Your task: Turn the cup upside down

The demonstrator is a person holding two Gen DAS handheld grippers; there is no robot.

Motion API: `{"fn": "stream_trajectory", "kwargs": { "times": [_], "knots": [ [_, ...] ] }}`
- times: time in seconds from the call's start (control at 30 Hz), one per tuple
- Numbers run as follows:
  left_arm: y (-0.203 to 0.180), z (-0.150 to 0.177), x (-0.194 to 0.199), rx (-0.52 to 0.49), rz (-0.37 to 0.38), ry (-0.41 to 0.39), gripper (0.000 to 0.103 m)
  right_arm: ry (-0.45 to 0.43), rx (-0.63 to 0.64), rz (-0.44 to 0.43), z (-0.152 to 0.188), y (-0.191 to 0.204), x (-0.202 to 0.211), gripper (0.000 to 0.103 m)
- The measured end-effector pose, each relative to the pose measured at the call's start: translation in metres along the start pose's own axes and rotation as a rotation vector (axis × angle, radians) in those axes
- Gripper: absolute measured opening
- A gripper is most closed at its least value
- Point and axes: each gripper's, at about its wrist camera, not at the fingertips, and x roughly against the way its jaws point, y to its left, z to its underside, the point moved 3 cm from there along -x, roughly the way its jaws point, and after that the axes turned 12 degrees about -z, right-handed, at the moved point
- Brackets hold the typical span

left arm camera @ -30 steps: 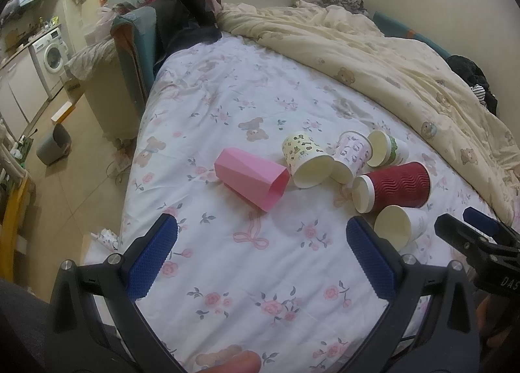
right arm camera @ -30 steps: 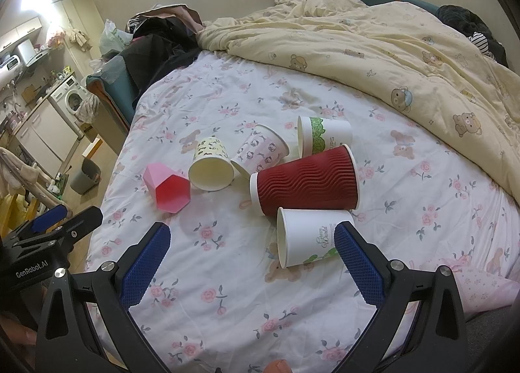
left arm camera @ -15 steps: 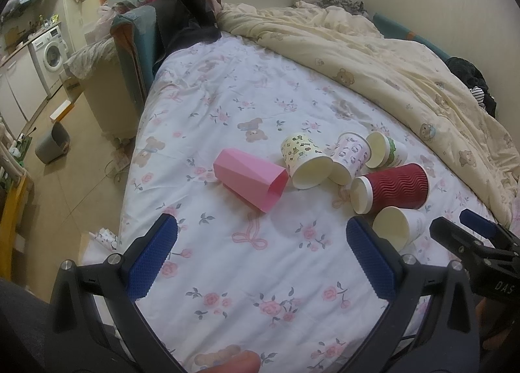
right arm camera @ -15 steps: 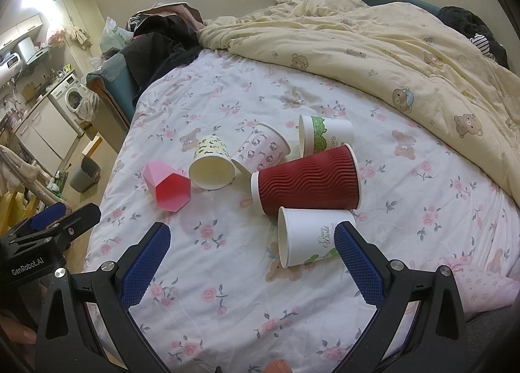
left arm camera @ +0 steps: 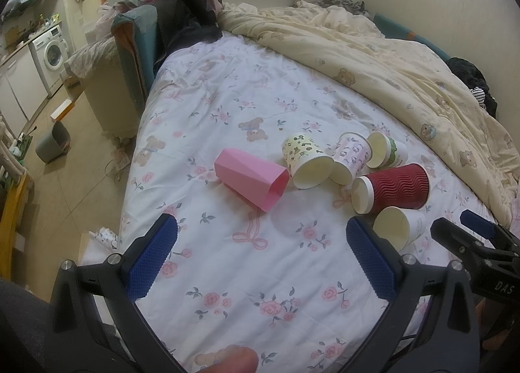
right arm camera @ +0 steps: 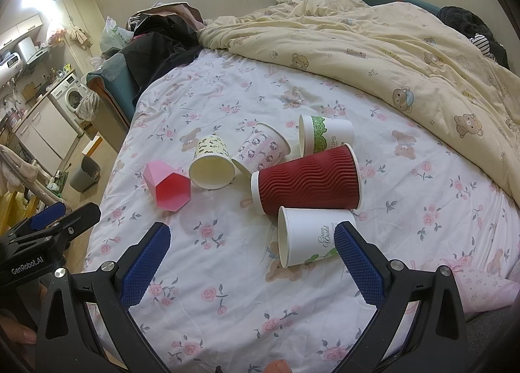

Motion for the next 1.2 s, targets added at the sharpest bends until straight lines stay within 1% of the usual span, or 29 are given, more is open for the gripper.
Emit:
{"fn": "stream_trajectory", "kwargs": {
  "times": [0.4, 0.77, 0.87, 1.03, 1.13, 1.2],
  "knots": [
    [0.001, 0.003, -0.006, 0.005, -0.001, 0.025, 0.103, 0.0, 0.001, 0.001, 0.0, 0.0, 0.0, 0.103],
    [-0.001, -0.001, -0.005, 0.0, 0.01, 0.031, 0.103, 0.011, 0.004, 0.008, 0.003, 0.003, -0.007, 0.103],
    [-0.004, -0.004, -0.005, -0.007, 0.016, 0.035, 0.103, 0.016, -0.008, 0.005, 0.003, -0.001, -0.007, 0.103],
    [-0.006, -0.016, -0.005, -0.019, 0.028, 0.046, 0.102, 0.025, -0.014, -0.026, -0.001, 0.0, 0.0, 0.103],
    [-0.008, -0.029, -0.007, -0.028, 0.031, 0.045, 0.103, 0.051, -0.018, -0.035, -0.012, -0.006, 0.004, 0.103],
    [-0.009, -0.038, -0.01, -0.036, 0.029, 0.04, 0.103, 0.088, -0.03, -0.08, -0.022, -0.012, 0.003, 0.103]
  ]
}}
